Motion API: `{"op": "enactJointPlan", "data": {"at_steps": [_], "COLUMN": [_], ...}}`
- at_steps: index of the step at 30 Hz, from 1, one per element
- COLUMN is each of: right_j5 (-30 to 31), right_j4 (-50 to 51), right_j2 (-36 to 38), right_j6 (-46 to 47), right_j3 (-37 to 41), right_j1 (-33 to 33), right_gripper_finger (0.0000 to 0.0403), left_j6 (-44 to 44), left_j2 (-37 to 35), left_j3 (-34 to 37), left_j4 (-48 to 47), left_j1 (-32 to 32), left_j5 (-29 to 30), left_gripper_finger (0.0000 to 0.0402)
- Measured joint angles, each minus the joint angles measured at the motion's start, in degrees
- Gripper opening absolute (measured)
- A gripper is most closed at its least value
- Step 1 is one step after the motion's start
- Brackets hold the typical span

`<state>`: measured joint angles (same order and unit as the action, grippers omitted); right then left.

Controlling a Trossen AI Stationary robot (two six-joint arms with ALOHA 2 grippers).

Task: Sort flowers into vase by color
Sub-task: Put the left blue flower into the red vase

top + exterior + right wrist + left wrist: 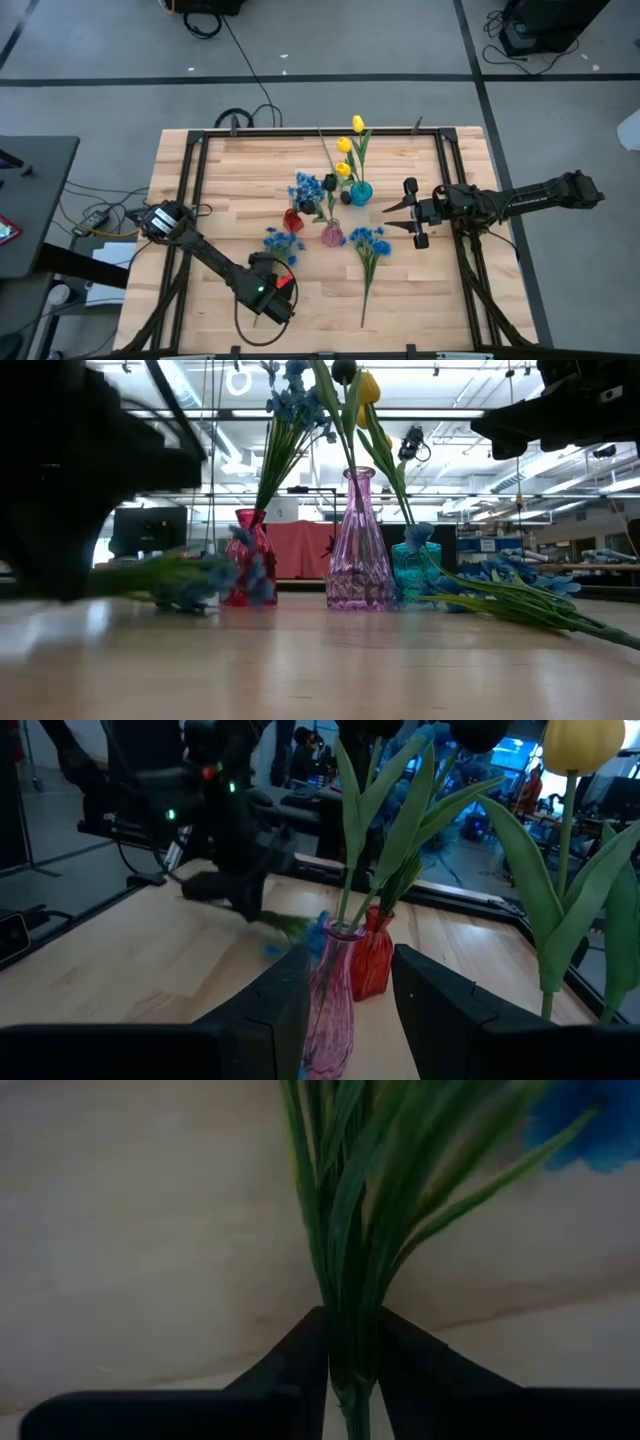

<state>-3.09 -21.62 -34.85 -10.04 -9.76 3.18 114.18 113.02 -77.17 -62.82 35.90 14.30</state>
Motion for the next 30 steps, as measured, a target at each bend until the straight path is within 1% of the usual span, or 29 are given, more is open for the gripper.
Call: {"op": "enactJointPlan", "data": {"at_steps": [2,5,10,13,14,16,18,21,26,30], "right_j5": [0.5,1.8,1.9,2.0,2.0,2.0,2.0,2.1,2.1,2.1], "right_j4": [0.1,-0.6,-4.6,-5.0,-4.9,-4.4,-3.9,-4.0,-3.7,-5.5], "right_j2": [0.0,0.0,0.0,0.0,0.0,-0.1,-0.3,-0.4,-0.5,-1.1], "right_j6": [0.0,1.0,3.0,3.9,4.7,6.6,9.0,11.7,13.0,13.5], "right_j3": [0.0,0.0,0.0,-0.8,-1.4,-2.5,-3.2,-3.5,-3.5,-3.5], "right_j1": [0.0,0.0,0.0,-0.6,-1.2,-2.7,-4.3,-6.4,-8.0,-8.4], "right_gripper_finger": [0.0153,0.0153,0.0153,0.0153,0.0153,0.0153,0.0153,0.0153,0.0153,0.0153], "left_j6": [0.0,0.0,-2.2,-6.9,-8.8,-15.6,-20.5,-24.9,-25.2,-26.3], "left_j2": [-1.3,-3.6,-8.1,-10.8,-11.9,-14.2,-16.7,-19.8,-24.3,-27.5], "left_j3": [-1.1,-1.3,-1.4,-1.2,-1.2,-1.2,-1.2,-1.2,-1.2,-0.8], "left_j4": [-3.4,-9.9,-21.6,-27.2,-27.6,-27.1,-27.2,-27.3,-27.2,-27.0], "left_j1": [0.6,1.2,2.0,2.0,1.9,1.5,1.0,0.5,0.6,-1.0], "left_j5": [1.7,5.7,15.2,20.8,22.9,28.0,31.2,31.8,30.0,30.5], "left_gripper_finger": [0.0077,0.0069,0.0066,0.0065,0.0065,0.0065,0.0065,0.0065,0.0065,0.0065]}}
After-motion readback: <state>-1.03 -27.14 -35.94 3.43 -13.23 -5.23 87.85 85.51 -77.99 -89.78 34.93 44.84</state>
